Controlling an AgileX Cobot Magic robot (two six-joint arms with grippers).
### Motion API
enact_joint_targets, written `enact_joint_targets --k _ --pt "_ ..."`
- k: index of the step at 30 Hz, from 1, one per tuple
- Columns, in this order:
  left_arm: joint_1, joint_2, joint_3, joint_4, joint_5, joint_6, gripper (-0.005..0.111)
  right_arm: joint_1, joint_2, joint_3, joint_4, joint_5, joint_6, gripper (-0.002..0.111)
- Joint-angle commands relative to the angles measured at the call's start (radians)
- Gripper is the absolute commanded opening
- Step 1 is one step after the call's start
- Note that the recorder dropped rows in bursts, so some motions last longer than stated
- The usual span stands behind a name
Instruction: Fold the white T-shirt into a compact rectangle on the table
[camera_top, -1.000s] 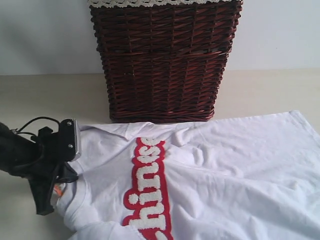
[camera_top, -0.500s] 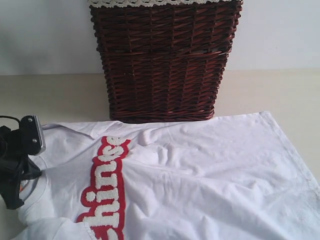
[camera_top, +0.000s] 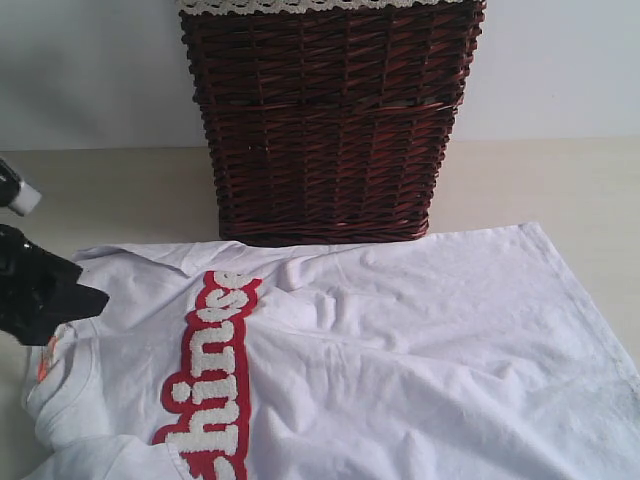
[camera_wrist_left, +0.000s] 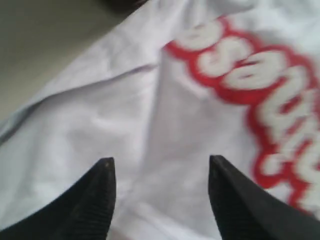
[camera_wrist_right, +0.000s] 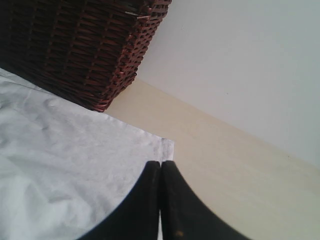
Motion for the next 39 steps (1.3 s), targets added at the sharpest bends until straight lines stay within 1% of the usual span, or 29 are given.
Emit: enact_joint_targets --k 1,3,5,8,11,15,19,22,25,27,29,31,34,39 --pt "0.067 -0.048 0.004 0.319 0.423 -0.008 0.055 0.002 -0.006 0.005 0.012 -0.010 0.003 0.000" --pt "0.085 -0.028 0.028 0.457 0.387 0.018 0.055 0.002 -0.006 0.005 0.015 -0.010 0.003 0.000" --pt "0.107 -0.011 0.062 0.506 0.328 0.068 0.055 0.002 -0.006 0.005 0.015 -0.010 0.003 0.000" --pt "0.143 0.012 0.121 0.507 0.259 0.162 0.055 0.002 -0.006 0.005 0.017 -0.010 0.003 0.000" --pt "0.145 0.028 0.174 0.504 0.228 0.235 0.055 0.002 -0.006 0.005 0.017 -0.010 0.003 0.000" --pt "0.143 0.046 0.192 0.484 0.159 0.236 0.055 0.002 -0.006 0.005 0.023 -0.010 0.003 0.000" --pt "0.143 0.048 0.192 0.477 0.050 0.236 0.055 0.002 -0.006 0.005 0.023 -0.008 0.003 0.000" --pt "0.143 0.059 0.192 0.483 0.064 0.236 0.055 0.002 -0.006 0.005 0.023 -0.008 0.003 0.000" --pt "0.143 0.078 0.192 0.495 0.150 0.236 0.054 0.002 -0.006 0.005 0.023 -0.008 0.003 0.000" --pt "0.143 0.089 0.192 0.495 0.217 0.236 0.048 0.002 -0.006 0.005 0.023 -0.008 0.003 0.000" --pt "0.143 0.092 0.192 0.495 0.251 0.236 0.039 0.002 -0.006 0.005 0.023 -0.008 0.003 0.000" --pt "0.143 0.092 0.192 0.493 0.253 0.236 0.024 0.002 -0.006 0.005 0.023 -0.008 0.003 0.000" --pt "0.143 0.092 0.192 0.493 0.242 0.236 -0.001 0.002 -0.006 0.005 0.023 -0.008 0.003 0.000" --pt "0.143 0.069 0.190 0.493 0.243 0.228 0.000 0.002 -0.006 0.005 0.023 -0.008 0.003 0.000"
